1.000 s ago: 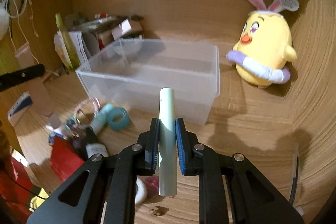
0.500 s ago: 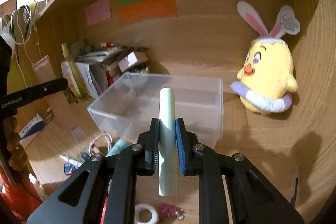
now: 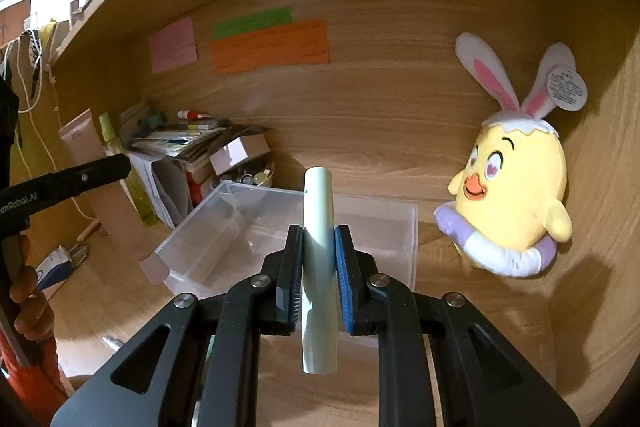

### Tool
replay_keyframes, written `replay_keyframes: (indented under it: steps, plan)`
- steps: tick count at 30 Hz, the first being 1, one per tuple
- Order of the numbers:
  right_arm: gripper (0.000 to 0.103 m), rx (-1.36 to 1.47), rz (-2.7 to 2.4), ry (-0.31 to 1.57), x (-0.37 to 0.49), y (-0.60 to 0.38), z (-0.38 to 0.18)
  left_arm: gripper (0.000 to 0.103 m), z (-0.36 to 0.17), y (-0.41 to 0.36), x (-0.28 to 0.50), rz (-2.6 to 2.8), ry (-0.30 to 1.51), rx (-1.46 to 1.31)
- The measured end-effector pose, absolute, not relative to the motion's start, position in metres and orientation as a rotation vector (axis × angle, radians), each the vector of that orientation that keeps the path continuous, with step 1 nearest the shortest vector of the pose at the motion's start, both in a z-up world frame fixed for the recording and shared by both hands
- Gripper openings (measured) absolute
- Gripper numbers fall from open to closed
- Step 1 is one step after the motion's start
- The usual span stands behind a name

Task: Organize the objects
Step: 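Carry the pink tube and mint-green stick into the clear box and release both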

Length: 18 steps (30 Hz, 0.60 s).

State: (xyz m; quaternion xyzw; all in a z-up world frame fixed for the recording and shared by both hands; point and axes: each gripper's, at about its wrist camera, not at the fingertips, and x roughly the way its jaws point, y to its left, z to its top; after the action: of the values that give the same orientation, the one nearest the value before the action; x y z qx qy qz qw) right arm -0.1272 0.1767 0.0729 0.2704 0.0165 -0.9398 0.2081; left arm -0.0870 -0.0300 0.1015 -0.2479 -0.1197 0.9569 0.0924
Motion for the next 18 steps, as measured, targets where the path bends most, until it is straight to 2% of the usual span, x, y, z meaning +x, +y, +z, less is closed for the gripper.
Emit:
replay_keyframes:
  steps: [9, 18]
  plan:
    - [0.014, 0.791, -2.615, 0.116, -0.158, 0.158, 0.066, 0.008, 0.099, -0.024, -0.116, 2.874, -0.336, -0.746]
    - [0.014, 0.904, -2.598, 0.135, -0.186, 0.148, 0.034, 0.008, 0.070, -0.008, -0.148, 2.818, -0.327, -0.869]
